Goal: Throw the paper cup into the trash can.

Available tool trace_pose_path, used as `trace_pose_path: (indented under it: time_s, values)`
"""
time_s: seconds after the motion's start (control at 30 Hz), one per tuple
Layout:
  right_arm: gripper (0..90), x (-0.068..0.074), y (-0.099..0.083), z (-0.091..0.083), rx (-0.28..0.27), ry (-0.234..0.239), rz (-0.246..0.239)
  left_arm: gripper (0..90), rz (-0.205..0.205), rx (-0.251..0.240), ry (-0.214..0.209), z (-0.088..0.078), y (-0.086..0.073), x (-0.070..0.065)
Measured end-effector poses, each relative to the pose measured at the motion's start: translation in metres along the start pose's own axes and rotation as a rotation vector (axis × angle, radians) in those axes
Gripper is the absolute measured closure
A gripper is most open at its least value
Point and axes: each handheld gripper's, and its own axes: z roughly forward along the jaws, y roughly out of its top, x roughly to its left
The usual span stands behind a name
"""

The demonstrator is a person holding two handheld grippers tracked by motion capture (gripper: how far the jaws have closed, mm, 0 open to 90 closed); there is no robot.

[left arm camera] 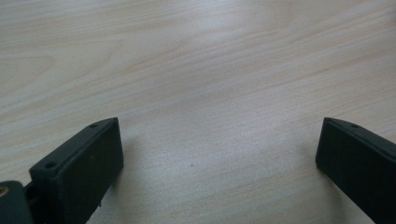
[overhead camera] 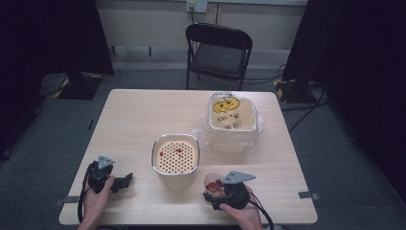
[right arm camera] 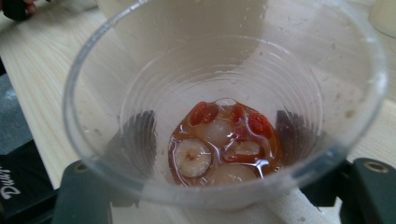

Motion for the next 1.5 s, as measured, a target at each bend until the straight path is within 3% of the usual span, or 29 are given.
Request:
trace_pose_path:
  time_s: [0.3,0.73,0.97,1.27,1.5]
  values:
    - [40.5,-0.001,0.001,0.002,-0.008,-0.007,-0.028,0.3,0.000,0.000,0.000,0.000,0.000,0.000]
    - [43.5,-0.005,0.005,-0.009,-0.067,-0.052,-0.020,0.3,0.000,0.000,0.003,0.000,0.000,0.000]
    - [43.8,-0.009,0.015,-0.016,-0.111,-0.082,-0.027,0.3,-0.001,0.000,0.002,0.000,0.000,0.000]
    - [44.2,-0.011,0.033,-0.028,-0.212,-0.136,-0.050,0.3,-0.001,0.000,0.002,0.000,0.000,0.000]
    - [44.6,-0.010,0.061,-0.036,-0.305,-0.185,-0.081,0.3,-0.001,-0.001,0.002,0.000,0.000,0.000]
